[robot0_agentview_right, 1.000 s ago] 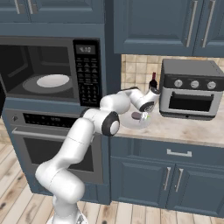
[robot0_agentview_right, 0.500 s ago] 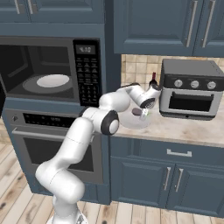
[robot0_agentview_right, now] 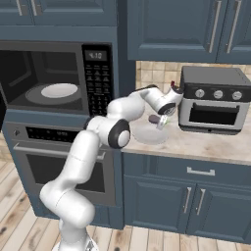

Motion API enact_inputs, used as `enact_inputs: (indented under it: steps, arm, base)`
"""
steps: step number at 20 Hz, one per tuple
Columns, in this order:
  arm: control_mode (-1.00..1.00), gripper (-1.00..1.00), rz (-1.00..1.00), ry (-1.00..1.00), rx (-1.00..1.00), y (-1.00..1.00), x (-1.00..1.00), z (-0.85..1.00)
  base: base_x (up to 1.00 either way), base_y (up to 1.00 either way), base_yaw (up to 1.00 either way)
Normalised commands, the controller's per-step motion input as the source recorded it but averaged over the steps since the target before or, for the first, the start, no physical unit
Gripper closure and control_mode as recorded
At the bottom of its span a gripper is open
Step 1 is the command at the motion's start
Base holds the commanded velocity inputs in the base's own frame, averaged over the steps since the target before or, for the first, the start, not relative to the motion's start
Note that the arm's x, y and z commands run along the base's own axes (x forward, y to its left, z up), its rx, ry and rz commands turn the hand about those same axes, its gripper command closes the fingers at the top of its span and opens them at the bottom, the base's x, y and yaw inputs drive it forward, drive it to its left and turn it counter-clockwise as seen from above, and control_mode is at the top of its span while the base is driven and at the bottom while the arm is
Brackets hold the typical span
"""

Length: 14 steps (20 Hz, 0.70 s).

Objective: Pick the eggplant from the counter and place it in the microwave. Then turn on the microwave.

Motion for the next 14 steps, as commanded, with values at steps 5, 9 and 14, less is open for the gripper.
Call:
enact_inputs:
  steps: [5, 9, 14]
  arm:
    - [-1.00, 1.00, 0.00, -0.06, 0.00, 0.01, -0.42, 0.06]
    - [-1.00, 1.00, 0.00, -0.12, 0.00, 0.04, -0.50, 0.12]
    - [-1.00, 1.00, -0.01, -0.10, 0.00, 0.00, -0.46, 0.31]
  base:
    - [0.00, 0.00, 0.00]
    - [0.00, 0.00, 0.00]
    - [0.00, 0.00, 0.00]
